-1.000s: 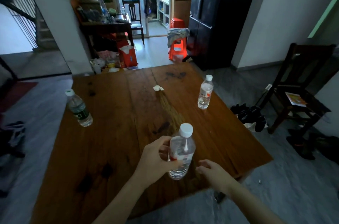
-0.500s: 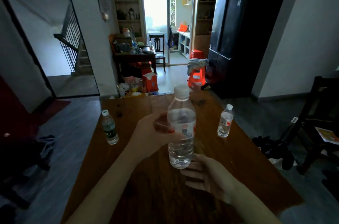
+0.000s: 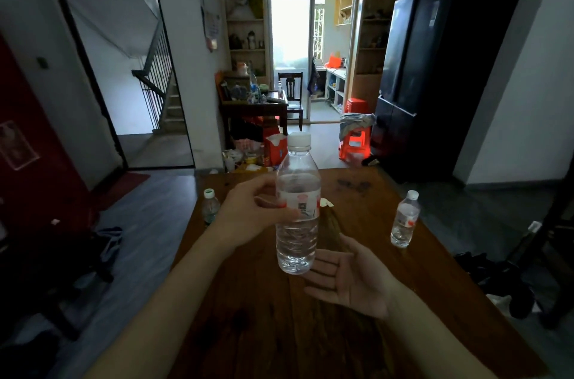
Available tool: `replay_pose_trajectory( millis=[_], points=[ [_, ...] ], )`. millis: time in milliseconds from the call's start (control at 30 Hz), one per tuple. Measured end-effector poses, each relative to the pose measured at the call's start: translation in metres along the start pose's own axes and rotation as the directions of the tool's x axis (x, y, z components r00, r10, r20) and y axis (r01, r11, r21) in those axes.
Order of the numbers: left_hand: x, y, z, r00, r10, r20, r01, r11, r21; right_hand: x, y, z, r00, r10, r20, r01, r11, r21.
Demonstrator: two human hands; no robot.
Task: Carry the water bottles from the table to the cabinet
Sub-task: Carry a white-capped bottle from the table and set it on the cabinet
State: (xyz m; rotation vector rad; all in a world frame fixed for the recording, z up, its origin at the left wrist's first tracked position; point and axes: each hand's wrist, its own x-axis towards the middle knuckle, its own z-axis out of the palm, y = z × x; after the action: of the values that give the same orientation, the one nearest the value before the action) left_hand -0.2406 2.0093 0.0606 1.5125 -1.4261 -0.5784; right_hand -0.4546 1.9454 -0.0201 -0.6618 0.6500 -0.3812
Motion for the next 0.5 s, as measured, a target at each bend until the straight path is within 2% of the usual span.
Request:
replay_pose_trajectory(
  millis=[267,500],
  points=[
    [-0.024,0.005,-0.018,0.988,-0.093,-0.120,0.091,0.996,-0.017,0.014,-0.007,0.015,0.990,0.124,0.062,-0.119,0.990,-0.080],
    [-0.065,0.017,-0.022,0.938,-0.183,-0.294,0.170,0.983,-0.069,0.025,-0.008,0.033,0.940,0.306,0.147,-0.275,0.940,-0.201]
  ],
)
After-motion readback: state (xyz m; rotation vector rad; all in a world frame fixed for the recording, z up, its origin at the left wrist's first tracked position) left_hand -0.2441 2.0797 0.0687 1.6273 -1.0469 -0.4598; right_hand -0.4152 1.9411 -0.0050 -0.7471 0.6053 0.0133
